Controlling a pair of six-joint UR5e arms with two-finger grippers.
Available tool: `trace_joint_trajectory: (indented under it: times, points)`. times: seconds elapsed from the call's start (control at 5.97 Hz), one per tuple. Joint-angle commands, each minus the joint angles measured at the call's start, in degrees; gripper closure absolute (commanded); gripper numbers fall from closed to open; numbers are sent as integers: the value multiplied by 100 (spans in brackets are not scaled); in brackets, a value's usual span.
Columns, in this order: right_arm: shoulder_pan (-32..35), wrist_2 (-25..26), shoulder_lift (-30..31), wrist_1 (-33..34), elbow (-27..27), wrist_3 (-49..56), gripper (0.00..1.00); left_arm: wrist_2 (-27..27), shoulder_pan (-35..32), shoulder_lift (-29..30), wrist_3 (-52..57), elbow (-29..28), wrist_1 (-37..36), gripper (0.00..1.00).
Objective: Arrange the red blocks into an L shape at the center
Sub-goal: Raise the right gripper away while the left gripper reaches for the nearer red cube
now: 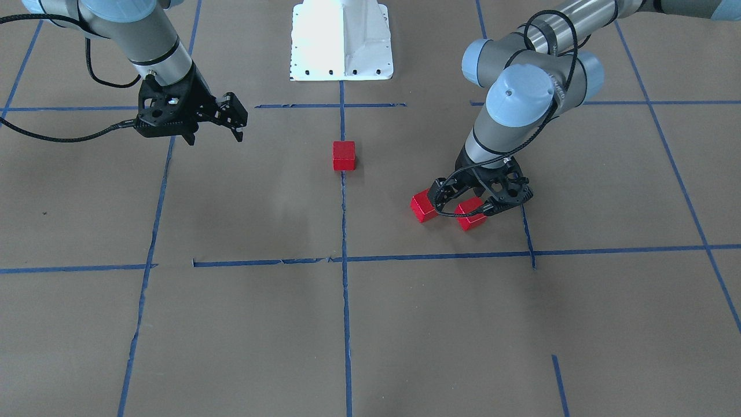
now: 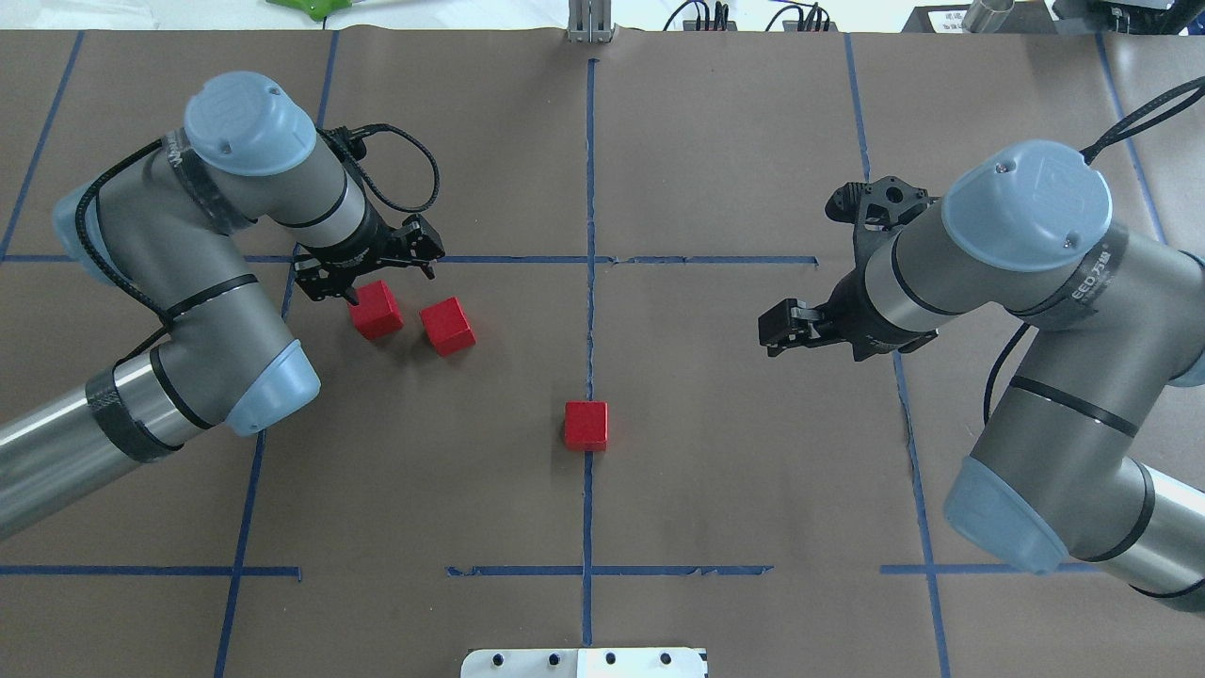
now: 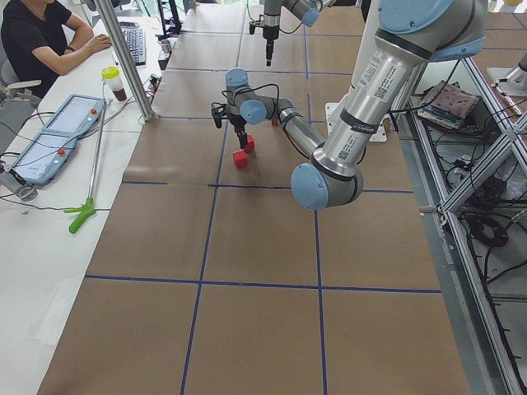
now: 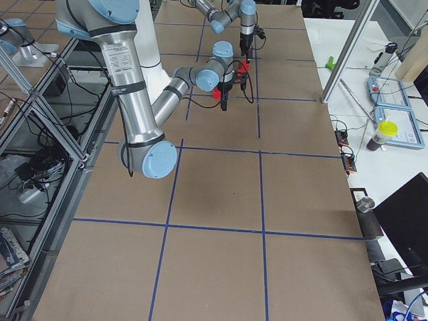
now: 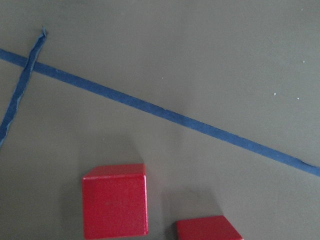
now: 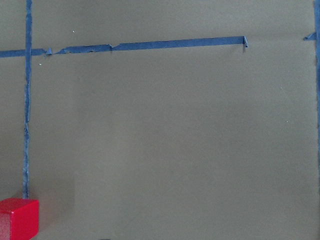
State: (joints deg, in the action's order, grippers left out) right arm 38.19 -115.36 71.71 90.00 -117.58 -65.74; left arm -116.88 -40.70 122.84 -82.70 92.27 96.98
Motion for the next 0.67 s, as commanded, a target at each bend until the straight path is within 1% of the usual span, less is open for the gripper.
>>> trace_joint_trajectory:
  times: [0.0,0.17,0.5]
  points:
    - [-5,5,-8,0,-20,0,0,270,291,266,-351,-244,-47,0]
    - [4,5,-8,0,-28,-8,0,271,326,267,-369,-253,-48,0]
    - [4,5,1,0,-63,-9,0,376,335,477,-361,-664,-30,0]
